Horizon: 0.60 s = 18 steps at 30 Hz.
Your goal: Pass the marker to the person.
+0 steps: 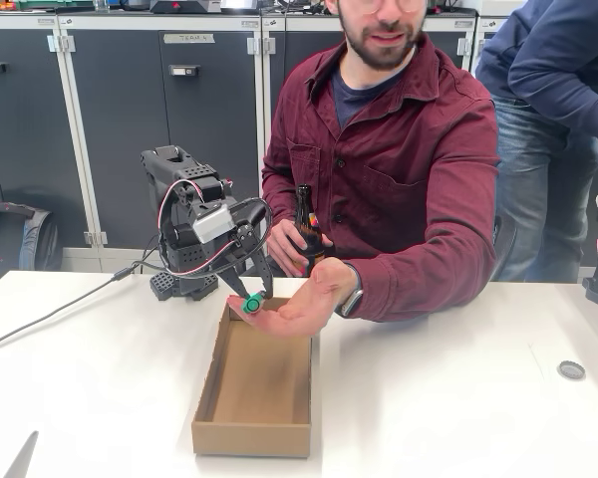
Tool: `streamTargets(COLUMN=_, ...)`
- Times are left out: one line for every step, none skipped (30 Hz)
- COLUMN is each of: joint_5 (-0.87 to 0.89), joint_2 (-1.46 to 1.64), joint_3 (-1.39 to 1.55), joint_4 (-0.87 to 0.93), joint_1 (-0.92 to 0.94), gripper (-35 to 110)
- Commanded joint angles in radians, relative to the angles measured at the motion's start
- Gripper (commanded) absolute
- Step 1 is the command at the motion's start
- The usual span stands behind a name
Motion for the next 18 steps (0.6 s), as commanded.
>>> streamTargets(joint_5=0.008, joint_2=-0.011, joint_3=-0.089, joint_4=-0.032, joint_1=0.000, gripper=-5)
streamTargets(joint_5=0.009, joint_2=-0.018, joint_3=-0.092, joint_4=-0.037, joint_1=0.003, gripper=-5)
streamTargets(joint_5=0.009, joint_2=-0.029, joint_3=-0.095, joint_4=-0.040, joint_1=0.006, gripper=-5)
streamTargets(joint_5=0.009, joint_2=-0.038, joint_3=-0.100, joint_4=-0.043, joint_1=0.009, gripper=-5)
streamTargets(joint_5=0.008, joint_2=-0.044, joint_3=-0.101, joint_4=-0.051, joint_1=0.011, gripper=-5)
streamTargets(joint_5=0.008, joint_2=-0.049, joint_3=-0.101, joint_4=-0.058, joint_1=0.012, gripper=-5)
streamTargets(joint_5=0.005, joint_2=-0.054, joint_3=-0.097, joint_4=-0.069, joint_1=0.015, gripper=-5)
streamTargets(joint_5=0.002, joint_2=-0.055, joint_3=-0.094, joint_4=-0.080, joint_1=0.017, gripper=-5)
streamTargets(joint_5=0.002, joint_2=-0.058, joint_3=-0.092, joint_4=-0.084, joint_1=0.018, gripper=-5)
streamTargets(joint_5=0.000, joint_2=-0.061, joint_3=-0.092, joint_4=-0.087, joint_1=0.020, gripper=-5)
streamTargets(joint_5=-0.002, joint_2=-0.064, joint_3=-0.092, joint_4=-0.095, joint_1=0.021, gripper=-5)
streamTargets(joint_5=0.000, joint_2=-0.067, joint_3=-0.092, joint_4=-0.103, joint_1=0.021, gripper=-5)
streamTargets(joint_5=0.002, joint_2=-0.069, joint_3=-0.094, joint_4=-0.104, joint_1=0.023, gripper=-5)
streamTargets(joint_5=0.003, joint_2=-0.072, joint_3=-0.101, joint_4=-0.104, joint_1=0.023, gripper=-5)
streamTargets(joint_5=0.009, joint_2=-0.078, joint_3=-0.110, joint_4=-0.103, joint_1=0.025, gripper=-5)
streamTargets(joint_5=0.014, joint_2=-0.083, joint_3=-0.123, joint_4=-0.098, joint_1=0.026, gripper=-5)
streamTargets(joint_5=0.017, joint_2=-0.091, joint_3=-0.130, joint_4=-0.098, joint_1=0.028, gripper=-5)
streamTargets(joint_5=0.023, joint_2=-0.094, joint_3=-0.137, joint_4=-0.103, joint_1=0.028, gripper=-5)
